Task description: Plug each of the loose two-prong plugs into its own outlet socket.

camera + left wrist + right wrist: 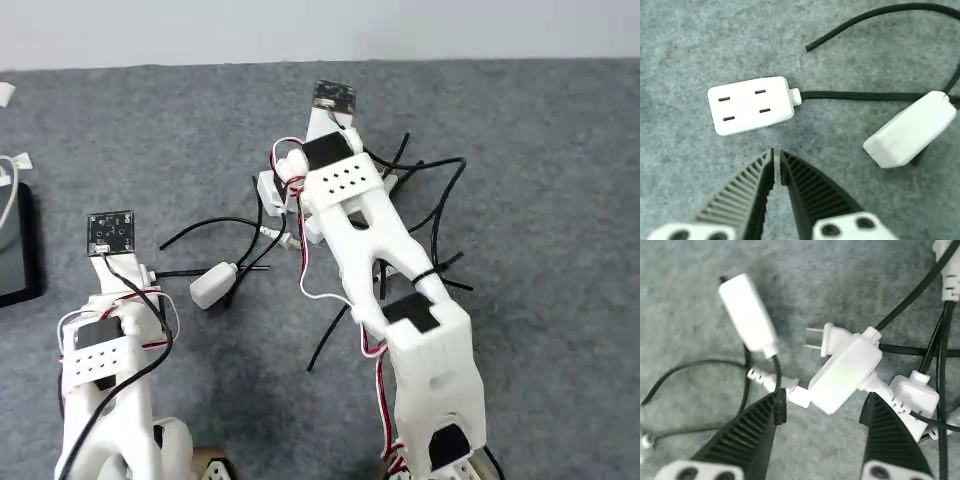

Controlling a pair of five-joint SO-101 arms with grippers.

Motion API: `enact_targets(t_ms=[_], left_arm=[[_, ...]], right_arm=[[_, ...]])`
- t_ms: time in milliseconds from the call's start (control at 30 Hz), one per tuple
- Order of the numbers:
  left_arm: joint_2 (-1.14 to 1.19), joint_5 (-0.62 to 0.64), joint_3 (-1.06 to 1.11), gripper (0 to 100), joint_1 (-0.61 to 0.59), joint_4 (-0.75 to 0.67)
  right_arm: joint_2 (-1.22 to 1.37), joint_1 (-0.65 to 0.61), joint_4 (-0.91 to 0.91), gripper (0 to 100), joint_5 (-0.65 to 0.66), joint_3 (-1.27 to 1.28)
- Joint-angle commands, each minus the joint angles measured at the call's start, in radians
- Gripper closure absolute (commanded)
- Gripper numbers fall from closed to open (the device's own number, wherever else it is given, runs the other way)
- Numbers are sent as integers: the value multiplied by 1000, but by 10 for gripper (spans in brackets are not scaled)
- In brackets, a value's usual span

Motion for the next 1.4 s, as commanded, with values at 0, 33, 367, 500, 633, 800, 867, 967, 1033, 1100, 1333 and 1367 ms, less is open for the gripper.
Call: enact_targets(t_ms=[0, 33, 367, 500, 633, 800, 867, 967, 1033, 1100, 1333, 1367], left_arm=[[-15, -11, -10, 987, -5, -26], [-15, -11, -10, 987, -5, -26], [-15, -11, -8, 987, -5, -26], [-15, -11, -8, 987, -5, -26], [-15, -11, -8, 987, -5, -26], [-15, -11, -8, 987, -5, -23], [-15, -11, -8, 987, -5, -23], [-15, -11, -7, 987, -5, -23], [-15, -11, -7, 987, -5, -23], [-15, -11, -7, 987, -5, -23], [-15, -11, -7, 987, -5, -21], [-15, -11, -7, 987, -5, -21]], right_arm=[[25, -15, 8, 764, -37, -80], [35, -15, 2, 764, -40, -80], [110, -1, -59, 764, -41, -78], [163, 27, -84, 768, -34, -80], [165, 53, -76, 768, -34, -80], [174, 105, -77, 769, -34, -80], [171, 128, -82, 769, -34, -80], [165, 160, -77, 769, -34, -80], [159, 185, -73, 769, -34, -80], [157, 211, -64, 768, -34, -77], [150, 315, -8, 768, -34, -78], [148, 332, -10, 768, -34, -78]])
